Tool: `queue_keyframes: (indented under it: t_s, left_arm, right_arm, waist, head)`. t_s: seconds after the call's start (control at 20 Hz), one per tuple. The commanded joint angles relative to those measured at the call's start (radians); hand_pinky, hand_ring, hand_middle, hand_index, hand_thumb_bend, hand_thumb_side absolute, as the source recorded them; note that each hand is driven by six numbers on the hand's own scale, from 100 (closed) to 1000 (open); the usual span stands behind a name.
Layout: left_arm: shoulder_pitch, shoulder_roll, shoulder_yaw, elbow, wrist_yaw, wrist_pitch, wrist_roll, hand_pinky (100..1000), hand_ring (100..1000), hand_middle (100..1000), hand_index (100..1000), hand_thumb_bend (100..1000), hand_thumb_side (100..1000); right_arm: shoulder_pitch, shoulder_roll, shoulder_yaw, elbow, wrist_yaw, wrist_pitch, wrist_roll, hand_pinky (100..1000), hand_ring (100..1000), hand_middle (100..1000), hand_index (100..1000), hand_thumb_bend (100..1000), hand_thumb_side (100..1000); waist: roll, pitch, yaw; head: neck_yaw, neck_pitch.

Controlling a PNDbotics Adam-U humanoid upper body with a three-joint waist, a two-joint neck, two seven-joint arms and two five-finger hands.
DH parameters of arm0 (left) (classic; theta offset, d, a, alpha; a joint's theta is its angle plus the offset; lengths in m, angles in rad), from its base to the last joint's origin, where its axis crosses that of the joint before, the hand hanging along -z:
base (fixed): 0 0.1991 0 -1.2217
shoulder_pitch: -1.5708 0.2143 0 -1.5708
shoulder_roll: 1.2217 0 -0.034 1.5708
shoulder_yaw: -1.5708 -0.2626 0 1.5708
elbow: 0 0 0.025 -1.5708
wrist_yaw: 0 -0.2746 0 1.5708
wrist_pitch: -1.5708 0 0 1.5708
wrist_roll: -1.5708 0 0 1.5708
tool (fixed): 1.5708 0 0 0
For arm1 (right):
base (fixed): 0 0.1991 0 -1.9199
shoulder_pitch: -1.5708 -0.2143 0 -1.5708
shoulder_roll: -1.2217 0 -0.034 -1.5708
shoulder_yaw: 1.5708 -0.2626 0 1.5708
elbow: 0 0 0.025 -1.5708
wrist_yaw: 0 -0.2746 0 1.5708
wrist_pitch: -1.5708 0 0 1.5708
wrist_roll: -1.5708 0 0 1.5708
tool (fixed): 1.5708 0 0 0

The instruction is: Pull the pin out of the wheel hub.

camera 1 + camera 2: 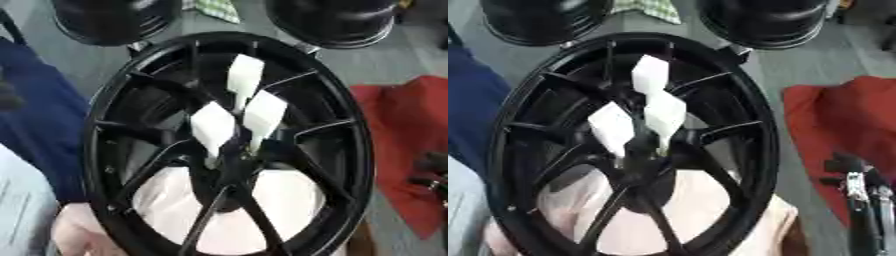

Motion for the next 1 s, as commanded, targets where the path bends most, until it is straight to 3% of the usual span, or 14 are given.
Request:
queue_keyframes:
  t_s: [0.05, 0.2, 0.35, 0.6, 0.8, 1.0]
  left_arm:
    - [-0.014, 0.008, 0.001, -0.019, -0.005, -0.003, -0.005, 644, 534, 512, 690, 367, 490]
    - [-0.012, 0.009, 0.001, -0.019, -0.006, -0.001, -0.004, 647, 534, 512, 690, 367, 489]
    - [-0.008, 0.012, 0.002, -0.019, -0.006, 0.001, -0.001, 647, 534, 512, 690, 368, 489]
    - [-0.005, 0.018, 0.003, -0.019, -0.008, 0.004, 0.003, 647, 534, 512, 690, 368, 489]
    - [0.001, 0.023, 0.005, -0.019, -0.008, 0.007, 0.006, 647, 534, 512, 690, 368, 489]
    - [0.005, 0.024, 0.003, -0.019, -0.009, 0.011, 0.006, 647, 534, 512, 690, 368, 489]
  right_arm:
    - [0.004, -0.003, 0.001, -0.019, 0.001, -0.005, -0.001, 605, 751, 534, 708, 100, 799]
    - [0.017, -0.011, 0.005, -0.019, 0.005, -0.023, 0.000, 606, 752, 535, 708, 100, 790]
    - [0.056, -0.042, 0.020, -0.019, 0.022, -0.088, 0.005, 612, 754, 538, 711, 100, 758]
    - [0.159, -0.156, 0.044, -0.019, 0.051, -0.302, -0.013, 630, 758, 547, 718, 100, 698]
    - [0.247, -0.289, 0.046, -0.019, 0.112, -0.482, -0.037, 659, 767, 567, 732, 100, 559]
    - [0.300, -0.412, 0.054, -0.019, 0.159, -0.585, -0.077, 668, 770, 571, 734, 100, 521]
  waist:
    - [0.000, -0.016, -0.003]
    - [-0.001, -0.018, -0.004]
    - [-0.004, -0.021, -0.008]
    - [-0.009, -0.026, -0.009]
    - [-0.010, -0.030, -0.010]
    - [-0.012, -0.031, -0.008]
  head:
    - [-0.002, -0.008]
    - [-0.002, -0.003]
    - [-0.004, 0.003]
    - [-0.006, 0.006]
    - [-0.010, 0.009]
    - [-0.014, 0.011]
